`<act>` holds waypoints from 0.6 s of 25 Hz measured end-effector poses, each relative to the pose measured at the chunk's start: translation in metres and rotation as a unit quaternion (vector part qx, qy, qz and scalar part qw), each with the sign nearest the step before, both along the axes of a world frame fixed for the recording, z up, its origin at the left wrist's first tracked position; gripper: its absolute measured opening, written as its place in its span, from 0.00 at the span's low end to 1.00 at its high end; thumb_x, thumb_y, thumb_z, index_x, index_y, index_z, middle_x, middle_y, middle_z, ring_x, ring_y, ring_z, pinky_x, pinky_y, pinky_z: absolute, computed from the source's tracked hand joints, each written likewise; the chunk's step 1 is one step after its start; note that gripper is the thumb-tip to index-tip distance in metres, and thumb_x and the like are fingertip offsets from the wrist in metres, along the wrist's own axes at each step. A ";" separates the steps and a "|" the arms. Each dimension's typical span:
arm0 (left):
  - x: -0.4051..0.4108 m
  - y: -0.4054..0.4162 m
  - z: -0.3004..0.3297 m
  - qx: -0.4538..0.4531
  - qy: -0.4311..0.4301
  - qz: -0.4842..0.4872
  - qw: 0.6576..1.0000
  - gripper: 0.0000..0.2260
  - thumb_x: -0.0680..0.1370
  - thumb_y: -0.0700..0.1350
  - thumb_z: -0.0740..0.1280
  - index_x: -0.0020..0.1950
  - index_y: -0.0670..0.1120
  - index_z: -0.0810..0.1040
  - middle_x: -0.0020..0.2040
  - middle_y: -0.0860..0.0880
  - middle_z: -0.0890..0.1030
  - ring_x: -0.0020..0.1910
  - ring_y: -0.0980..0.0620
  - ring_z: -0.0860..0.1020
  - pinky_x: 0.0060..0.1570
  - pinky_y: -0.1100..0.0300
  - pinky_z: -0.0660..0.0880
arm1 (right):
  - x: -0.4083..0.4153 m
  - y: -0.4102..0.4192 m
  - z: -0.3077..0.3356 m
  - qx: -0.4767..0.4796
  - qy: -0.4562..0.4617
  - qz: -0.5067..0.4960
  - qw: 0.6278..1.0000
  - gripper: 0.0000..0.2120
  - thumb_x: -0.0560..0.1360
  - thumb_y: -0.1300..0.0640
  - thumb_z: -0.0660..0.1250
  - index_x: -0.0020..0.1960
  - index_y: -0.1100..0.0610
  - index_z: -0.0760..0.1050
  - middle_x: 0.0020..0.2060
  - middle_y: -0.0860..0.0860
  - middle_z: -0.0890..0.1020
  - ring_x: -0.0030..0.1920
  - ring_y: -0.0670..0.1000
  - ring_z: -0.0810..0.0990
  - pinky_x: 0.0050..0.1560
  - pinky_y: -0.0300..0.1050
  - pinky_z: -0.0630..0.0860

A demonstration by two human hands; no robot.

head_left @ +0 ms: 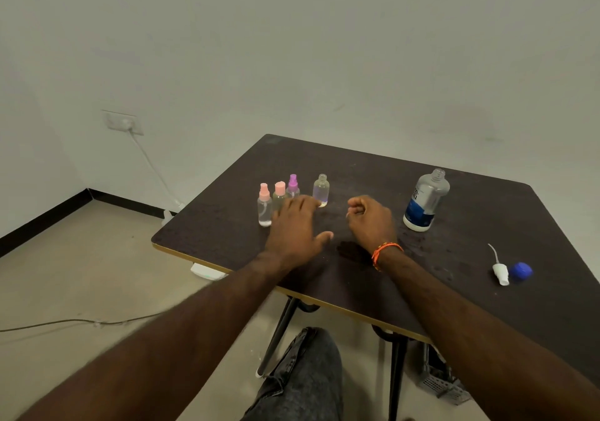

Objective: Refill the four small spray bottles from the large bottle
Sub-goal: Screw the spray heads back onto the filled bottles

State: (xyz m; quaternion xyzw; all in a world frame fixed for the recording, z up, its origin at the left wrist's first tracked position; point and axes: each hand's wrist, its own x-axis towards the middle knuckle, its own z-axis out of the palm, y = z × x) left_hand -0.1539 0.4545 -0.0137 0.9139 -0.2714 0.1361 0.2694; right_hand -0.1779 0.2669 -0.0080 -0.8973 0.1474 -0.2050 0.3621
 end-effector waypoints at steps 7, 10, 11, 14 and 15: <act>0.032 -0.058 -0.004 -0.015 0.244 0.000 0.970 0.43 0.73 0.45 0.74 0.82 0.40 0.55 0.77 0.39 0.68 0.71 0.42 0.73 0.67 0.54 0.74 | 0.043 -0.025 -0.001 0.029 0.054 0.046 0.997 0.21 0.73 0.61 0.72 0.65 0.56 0.75 0.56 0.50 0.82 0.53 0.47 0.80 0.55 0.39 0.75; 0.055 -0.061 -0.022 -0.086 0.252 0.020 0.964 0.45 0.64 0.46 0.69 0.80 0.45 0.58 0.74 0.41 0.70 0.67 0.45 0.76 0.64 0.51 0.78 | 0.074 -0.017 0.000 0.027 0.052 0.099 0.993 0.29 0.71 0.64 0.72 0.70 0.56 0.71 0.64 0.49 0.78 0.56 0.49 0.79 0.55 0.39 0.74; 0.062 -0.062 -0.030 -0.106 0.252 0.018 0.962 0.46 0.62 0.46 0.67 0.80 0.48 0.58 0.74 0.41 0.70 0.68 0.45 0.75 0.65 0.48 0.78 | 0.083 -0.015 0.000 0.030 0.063 0.119 0.990 0.31 0.71 0.64 0.73 0.73 0.56 0.69 0.66 0.49 0.76 0.59 0.50 0.78 0.56 0.40 0.74; 0.058 -0.062 -0.016 -0.137 0.285 0.020 0.949 0.49 0.67 0.42 0.68 0.85 0.49 0.48 0.76 0.43 0.71 0.68 0.47 0.76 0.66 0.50 0.78 | 0.105 -0.010 -0.007 0.017 0.081 0.159 0.984 0.33 0.71 0.61 0.75 0.73 0.56 0.68 0.67 0.51 0.77 0.64 0.52 0.78 0.63 0.45 0.75; 0.053 -0.063 -0.007 -0.133 0.297 0.021 0.945 0.49 0.71 0.38 0.69 0.85 0.46 0.44 0.76 0.43 0.71 0.65 0.49 0.78 0.63 0.52 0.79 | 0.108 -0.009 -0.009 0.012 0.074 0.155 0.985 0.31 0.71 0.59 0.76 0.71 0.56 0.70 0.64 0.51 0.79 0.62 0.52 0.79 0.62 0.46 0.76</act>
